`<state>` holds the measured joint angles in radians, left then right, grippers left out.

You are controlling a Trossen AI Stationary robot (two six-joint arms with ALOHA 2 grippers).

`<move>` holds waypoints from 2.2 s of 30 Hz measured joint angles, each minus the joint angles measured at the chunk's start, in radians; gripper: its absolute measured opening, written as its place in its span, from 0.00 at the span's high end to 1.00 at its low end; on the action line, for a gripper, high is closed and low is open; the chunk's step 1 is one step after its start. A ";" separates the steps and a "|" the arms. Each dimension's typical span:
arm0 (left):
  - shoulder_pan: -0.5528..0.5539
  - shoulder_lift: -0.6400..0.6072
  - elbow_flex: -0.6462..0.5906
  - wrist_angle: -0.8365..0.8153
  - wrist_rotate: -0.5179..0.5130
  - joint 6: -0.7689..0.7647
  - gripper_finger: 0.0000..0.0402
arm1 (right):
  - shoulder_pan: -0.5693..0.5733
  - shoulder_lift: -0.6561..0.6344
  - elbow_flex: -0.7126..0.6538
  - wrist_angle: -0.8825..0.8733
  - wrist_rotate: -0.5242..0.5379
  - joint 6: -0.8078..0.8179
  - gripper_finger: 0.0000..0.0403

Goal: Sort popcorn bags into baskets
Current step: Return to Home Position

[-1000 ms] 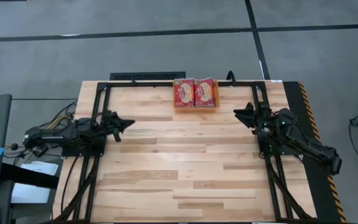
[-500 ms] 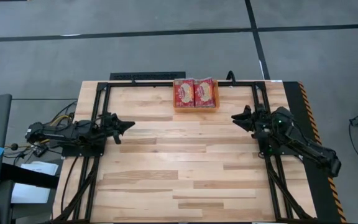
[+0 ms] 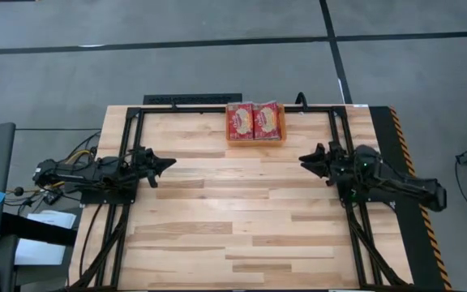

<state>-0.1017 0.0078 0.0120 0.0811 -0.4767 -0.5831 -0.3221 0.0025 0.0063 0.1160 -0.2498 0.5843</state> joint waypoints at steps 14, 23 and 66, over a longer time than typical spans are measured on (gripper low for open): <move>0.000 0.000 0.000 0.000 -0.003 0.015 1.00 | 0.163 0.000 0.000 -0.082 0.266 -0.068 0.58; 0.000 0.000 -0.001 0.000 -0.007 0.016 1.00 | 0.158 0.000 0.000 -0.084 0.298 -0.095 0.55; 0.000 0.000 -0.001 0.000 -0.003 0.011 1.00 | 0.158 0.000 -0.001 -0.080 0.299 -0.095 0.55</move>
<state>-0.1013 0.0078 0.0109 0.0807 -0.4797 -0.5720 -0.1638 0.0025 0.0055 0.0364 0.0494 0.4889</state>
